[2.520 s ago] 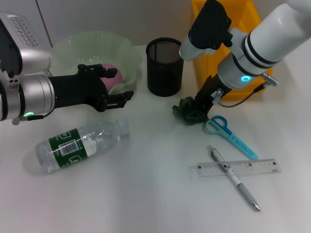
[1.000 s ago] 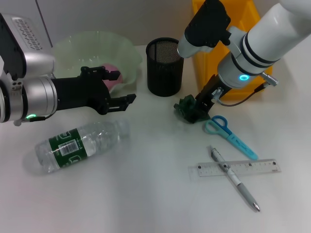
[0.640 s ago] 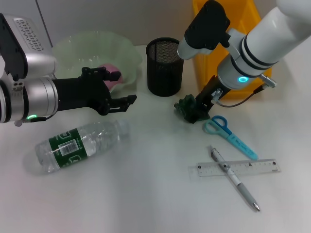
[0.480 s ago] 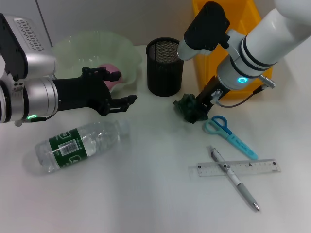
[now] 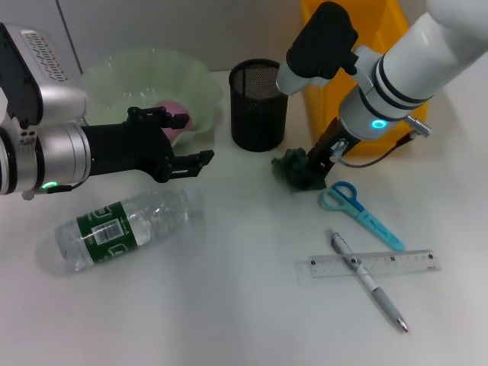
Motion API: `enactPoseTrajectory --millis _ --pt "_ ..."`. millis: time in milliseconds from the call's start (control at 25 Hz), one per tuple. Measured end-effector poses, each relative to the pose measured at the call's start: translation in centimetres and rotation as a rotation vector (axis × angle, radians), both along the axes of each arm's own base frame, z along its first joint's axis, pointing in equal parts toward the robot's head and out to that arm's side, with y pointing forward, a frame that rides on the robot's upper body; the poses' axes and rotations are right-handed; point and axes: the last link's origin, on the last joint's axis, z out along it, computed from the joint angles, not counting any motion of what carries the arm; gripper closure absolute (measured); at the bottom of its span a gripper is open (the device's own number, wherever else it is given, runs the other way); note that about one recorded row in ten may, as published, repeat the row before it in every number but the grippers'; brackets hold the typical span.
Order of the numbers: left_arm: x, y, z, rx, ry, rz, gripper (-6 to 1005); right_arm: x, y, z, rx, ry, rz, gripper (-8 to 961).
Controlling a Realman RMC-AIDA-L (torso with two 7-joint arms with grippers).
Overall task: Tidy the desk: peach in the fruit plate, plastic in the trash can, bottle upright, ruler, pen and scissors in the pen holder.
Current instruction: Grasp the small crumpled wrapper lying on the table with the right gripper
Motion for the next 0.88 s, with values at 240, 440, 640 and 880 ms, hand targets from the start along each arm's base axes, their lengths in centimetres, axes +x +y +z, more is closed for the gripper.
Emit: enactPoseTrajectory --millis 240,440,640,880 --pt "0.04 0.02 0.0 0.0 0.0 -0.001 280 0.16 -0.02 -0.17 -0.006 -0.007 -0.016 369" --pt "0.11 0.05 -0.01 0.0 0.0 -0.003 280 0.26 -0.04 -0.16 -0.007 -0.014 -0.015 456" --pt "0.13 0.05 -0.03 -0.001 0.001 -0.004 281 0.39 -0.05 -0.25 -0.005 -0.015 -0.017 487" --pt "0.14 0.03 -0.06 -0.002 0.001 -0.005 281 0.41 -0.05 -0.31 -0.006 -0.016 -0.013 485"
